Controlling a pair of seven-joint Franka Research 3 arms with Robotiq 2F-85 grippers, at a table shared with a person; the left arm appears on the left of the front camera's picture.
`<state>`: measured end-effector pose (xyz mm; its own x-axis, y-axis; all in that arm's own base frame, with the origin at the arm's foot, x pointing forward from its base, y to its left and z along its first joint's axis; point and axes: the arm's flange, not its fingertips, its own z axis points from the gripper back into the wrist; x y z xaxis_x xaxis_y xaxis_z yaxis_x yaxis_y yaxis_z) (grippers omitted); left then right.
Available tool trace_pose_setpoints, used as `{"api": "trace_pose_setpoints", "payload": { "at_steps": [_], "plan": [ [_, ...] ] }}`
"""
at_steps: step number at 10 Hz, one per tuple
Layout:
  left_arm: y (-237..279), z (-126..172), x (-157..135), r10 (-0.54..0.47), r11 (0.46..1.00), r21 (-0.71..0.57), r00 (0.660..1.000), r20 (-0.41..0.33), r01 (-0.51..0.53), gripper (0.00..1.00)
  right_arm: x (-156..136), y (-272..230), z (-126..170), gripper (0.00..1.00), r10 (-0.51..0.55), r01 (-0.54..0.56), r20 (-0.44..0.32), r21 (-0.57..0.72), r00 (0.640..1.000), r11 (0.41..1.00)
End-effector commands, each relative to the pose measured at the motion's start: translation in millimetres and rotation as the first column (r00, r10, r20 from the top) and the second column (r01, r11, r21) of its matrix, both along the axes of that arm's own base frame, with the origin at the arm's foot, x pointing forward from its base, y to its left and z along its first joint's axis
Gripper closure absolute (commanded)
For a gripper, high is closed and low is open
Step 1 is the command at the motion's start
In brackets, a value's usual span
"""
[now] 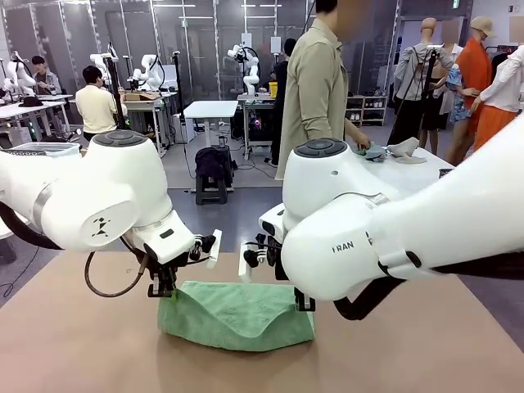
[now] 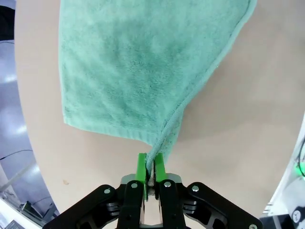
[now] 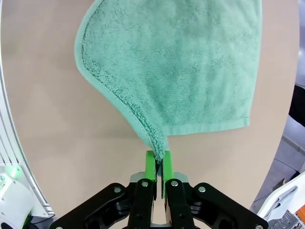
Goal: Fold the towels and place them in the basket.
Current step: When a person lays out a Towel with hook on the table, fold it in half twice.
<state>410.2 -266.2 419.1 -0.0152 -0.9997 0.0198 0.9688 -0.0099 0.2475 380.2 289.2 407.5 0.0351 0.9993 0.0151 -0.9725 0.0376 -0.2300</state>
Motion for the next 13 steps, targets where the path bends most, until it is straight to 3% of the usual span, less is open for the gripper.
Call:
{"api": "trace_pose_setpoints", "payload": {
  "at_steps": [1,8,13],
  "plan": [
    [0,6,15,0.004,0.999,0.038,1.000,-0.015,-0.004,0.92,16,1,6,0.93,0.022,-0.022,-0.010,-0.027,1.000,0.999],
    [10,1,21,0.035,0.999,0.016,0.999,-0.023,-0.035,0.92,25,-16,4,0.93,-0.066,0.066,-0.014,-0.033,0.998,0.997],
    [10,1,21,0.035,0.999,0.016,0.999,-0.023,-0.035,0.92,27,-16,7,0.93,-0.040,0.040,-0.014,-0.012,0.999,0.999]
  ]
}}
